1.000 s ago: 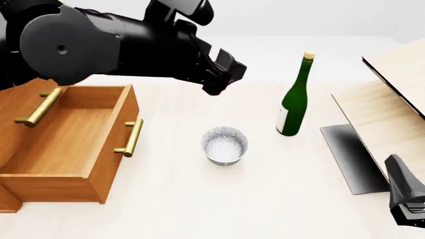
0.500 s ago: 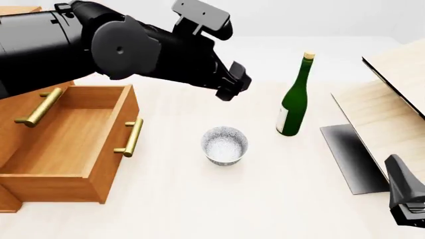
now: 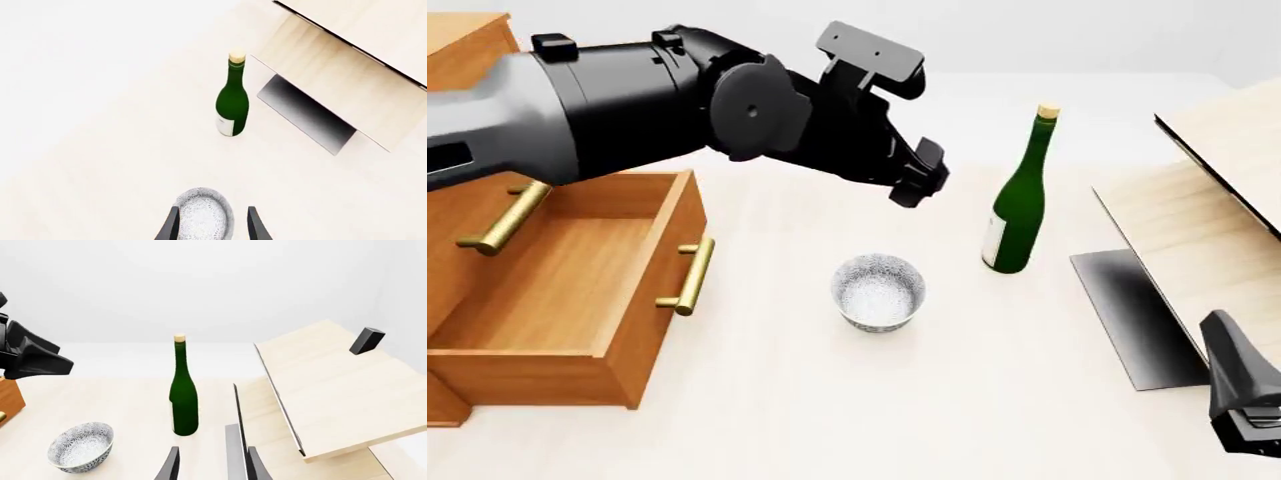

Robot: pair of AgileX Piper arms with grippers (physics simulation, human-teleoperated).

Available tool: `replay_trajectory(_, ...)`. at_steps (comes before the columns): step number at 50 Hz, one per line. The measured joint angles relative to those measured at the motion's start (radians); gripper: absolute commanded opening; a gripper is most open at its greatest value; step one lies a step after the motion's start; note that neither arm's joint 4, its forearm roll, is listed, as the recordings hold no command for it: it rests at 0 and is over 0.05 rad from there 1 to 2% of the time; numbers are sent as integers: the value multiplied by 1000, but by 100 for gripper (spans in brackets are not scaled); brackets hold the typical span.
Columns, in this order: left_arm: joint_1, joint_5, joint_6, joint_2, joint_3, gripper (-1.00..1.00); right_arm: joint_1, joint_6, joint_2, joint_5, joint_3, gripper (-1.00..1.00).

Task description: Put the bowl in the bottom drawer of the cabinet.

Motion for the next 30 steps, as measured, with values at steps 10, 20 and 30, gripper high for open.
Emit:
replay_trajectory(10, -9, -8, -12, 49, -18, 100, 0, 0, 0, 0, 0, 100)
replay_trajectory(20, -17, -30, -32, 88, -11, 100, 0, 0, 0, 0, 0, 100)
replay_trajectory(30, -15, -40, -38, 130, -9, 100, 0, 0, 0, 0, 0, 100)
